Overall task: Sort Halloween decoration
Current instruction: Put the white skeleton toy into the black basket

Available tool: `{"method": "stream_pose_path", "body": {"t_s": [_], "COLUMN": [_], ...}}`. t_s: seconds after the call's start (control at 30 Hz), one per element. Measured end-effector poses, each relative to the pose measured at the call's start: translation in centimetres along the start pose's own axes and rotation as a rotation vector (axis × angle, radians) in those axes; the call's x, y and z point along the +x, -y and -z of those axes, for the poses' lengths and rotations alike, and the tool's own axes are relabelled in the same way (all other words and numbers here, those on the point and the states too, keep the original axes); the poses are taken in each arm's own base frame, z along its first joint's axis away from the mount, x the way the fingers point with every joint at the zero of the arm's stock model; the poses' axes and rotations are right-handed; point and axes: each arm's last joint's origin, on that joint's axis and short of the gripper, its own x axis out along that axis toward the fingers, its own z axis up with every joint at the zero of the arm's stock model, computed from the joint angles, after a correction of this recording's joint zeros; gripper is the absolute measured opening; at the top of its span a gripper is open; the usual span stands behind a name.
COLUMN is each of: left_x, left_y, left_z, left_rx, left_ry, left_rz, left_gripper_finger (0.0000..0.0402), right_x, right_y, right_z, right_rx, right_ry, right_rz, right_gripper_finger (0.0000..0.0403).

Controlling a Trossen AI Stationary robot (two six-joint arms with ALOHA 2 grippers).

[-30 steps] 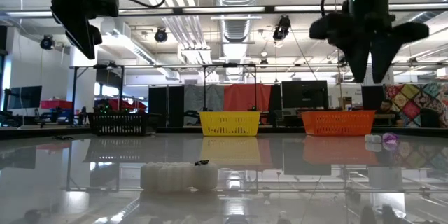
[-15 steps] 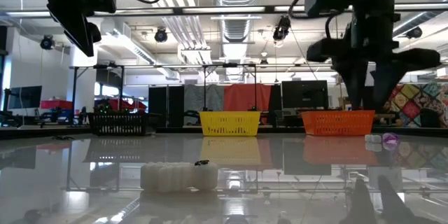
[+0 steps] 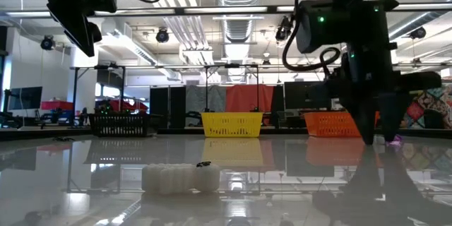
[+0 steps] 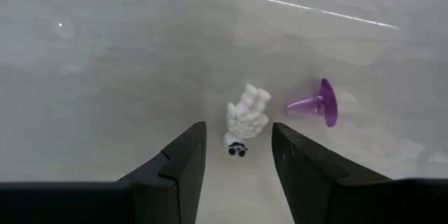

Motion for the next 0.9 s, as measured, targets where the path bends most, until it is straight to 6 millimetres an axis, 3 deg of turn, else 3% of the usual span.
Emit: {"method": "stream_pose_path", "body": {"t_s": [0.23,0.53,0.6,0.73,0.9], "left_x": [0.0,0.0,0.0,0.0,0.0], "left_y": [0.0,0.0,0.0,0.0,0.0], "left_z": [0.0,0.0,0.0,0.0,-0.1], "left_rx": [0.0,-0.001,0.001,0.017,0.066], "left_ry": [0.0,0.0,0.0,0.001,0.011], "left_rz": [0.0,0.0,0.0,0.0,-0.001], "left_gripper_finger": [0.0157,0.0157,0.0157,0.0157,0.0157], "right_x": [0.6,0.8,0.5,-0.7,-4.2], "right_y": [-0.3,-0.2,-0.1,0.0,-1.3], "right_z": [-0.1,-0.1,-0.1,-0.1,-0.3], "right_rx": [-0.027,-0.07,-0.08,-0.083,-0.103], "right_ry": [-0.002,-0.002,-0.002,0.0,0.031], "right_rz": [0.025,0.026,0.019,-0.002,-0.162], "right_gripper_finger": [0.0131,0.0022,0.0018,0.0015,0.0014]}}
